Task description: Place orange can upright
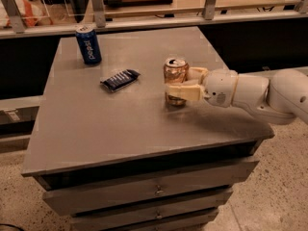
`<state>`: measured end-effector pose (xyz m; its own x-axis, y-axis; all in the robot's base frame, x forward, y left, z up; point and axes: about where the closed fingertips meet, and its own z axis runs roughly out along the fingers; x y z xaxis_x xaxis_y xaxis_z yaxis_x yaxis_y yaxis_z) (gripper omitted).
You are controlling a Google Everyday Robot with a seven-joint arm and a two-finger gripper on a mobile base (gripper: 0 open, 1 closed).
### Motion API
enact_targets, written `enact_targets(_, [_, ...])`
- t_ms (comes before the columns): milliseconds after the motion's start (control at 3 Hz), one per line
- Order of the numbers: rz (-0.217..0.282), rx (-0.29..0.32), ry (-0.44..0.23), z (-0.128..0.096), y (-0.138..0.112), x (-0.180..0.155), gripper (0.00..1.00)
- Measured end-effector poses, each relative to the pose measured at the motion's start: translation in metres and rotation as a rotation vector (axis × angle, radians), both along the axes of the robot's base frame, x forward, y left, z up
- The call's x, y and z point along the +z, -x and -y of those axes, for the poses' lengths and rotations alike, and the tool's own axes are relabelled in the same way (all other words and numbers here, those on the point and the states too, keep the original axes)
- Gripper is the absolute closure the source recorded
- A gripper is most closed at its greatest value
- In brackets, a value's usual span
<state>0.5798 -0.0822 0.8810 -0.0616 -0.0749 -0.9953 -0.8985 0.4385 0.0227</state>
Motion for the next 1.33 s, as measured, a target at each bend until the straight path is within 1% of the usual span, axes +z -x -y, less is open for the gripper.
enact_targets(333, [0.001,0.003,-0.003,-0.0005,0.0033,-0.0032,1.00])
enact_targets(667, [0.000,0.004,-0.024,-0.0039,0.0037,-0.0067,1.00])
enact_targets(1000, [-0.008,0.002,-0.040,-0.0046,0.0060,-0.0103,0.82])
enact_targets(1333, [-0.006,0.004,-0.050,-0.0046,0.0087,-0.0124,0.59])
